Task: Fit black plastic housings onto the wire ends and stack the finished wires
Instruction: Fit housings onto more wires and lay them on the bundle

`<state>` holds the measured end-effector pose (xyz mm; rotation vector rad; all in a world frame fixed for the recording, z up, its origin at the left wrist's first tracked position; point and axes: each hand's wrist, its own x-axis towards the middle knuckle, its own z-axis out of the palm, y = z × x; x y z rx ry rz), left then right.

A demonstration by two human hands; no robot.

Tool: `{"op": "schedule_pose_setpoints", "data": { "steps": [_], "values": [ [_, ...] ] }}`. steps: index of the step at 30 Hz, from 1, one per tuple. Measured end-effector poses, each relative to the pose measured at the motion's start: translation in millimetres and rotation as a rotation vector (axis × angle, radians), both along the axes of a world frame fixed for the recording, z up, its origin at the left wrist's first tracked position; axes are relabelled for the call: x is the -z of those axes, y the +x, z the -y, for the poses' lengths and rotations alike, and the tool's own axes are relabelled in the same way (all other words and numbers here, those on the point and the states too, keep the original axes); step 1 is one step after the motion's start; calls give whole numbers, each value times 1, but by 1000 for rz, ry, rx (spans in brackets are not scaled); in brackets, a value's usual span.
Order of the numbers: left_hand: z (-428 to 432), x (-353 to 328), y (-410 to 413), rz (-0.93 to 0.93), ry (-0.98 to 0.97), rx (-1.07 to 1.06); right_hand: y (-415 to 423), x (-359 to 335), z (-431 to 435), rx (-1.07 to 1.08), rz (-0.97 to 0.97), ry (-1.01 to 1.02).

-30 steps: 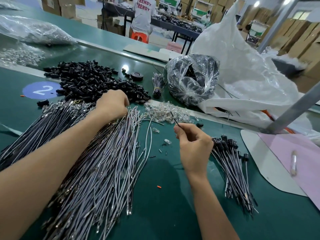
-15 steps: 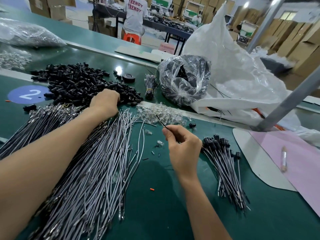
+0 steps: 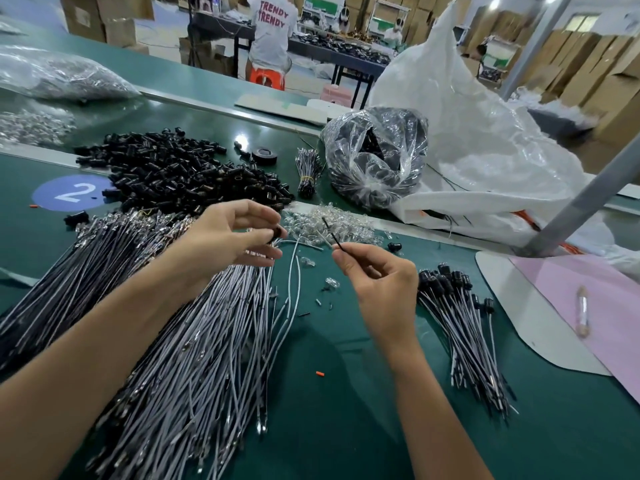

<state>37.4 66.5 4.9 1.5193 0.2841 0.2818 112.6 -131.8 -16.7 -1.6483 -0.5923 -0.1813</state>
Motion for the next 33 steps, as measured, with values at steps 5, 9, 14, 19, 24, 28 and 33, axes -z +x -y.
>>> {"op": "schedule_pose_setpoints", "data": {
  "steps": [5, 9, 14, 19, 24, 28, 33],
  "values": [
    [8, 7, -17, 113, -168, -24, -5, -5, 3, -100, -7, -26],
    [13, 11, -17, 171, -169, -50, -7, -5, 3, -110, -7, -37],
    [18, 13, -18, 187, -162, -46, -9, -4, 2, -143, 11, -61],
    [20, 13, -19, 205, -174, -56, -9, -1, 0, -147, 8, -85],
    [18, 15, -21, 188, -166, -47, -9, -1, 0, -128, 6, -60],
    [18, 19, -19, 148, 62, -99, -9, -2, 0, -125, -13, -50],
    [25, 17, -21, 244, 158, -117, -12, -3, -1, -163, -56, -84]
  ]
}}
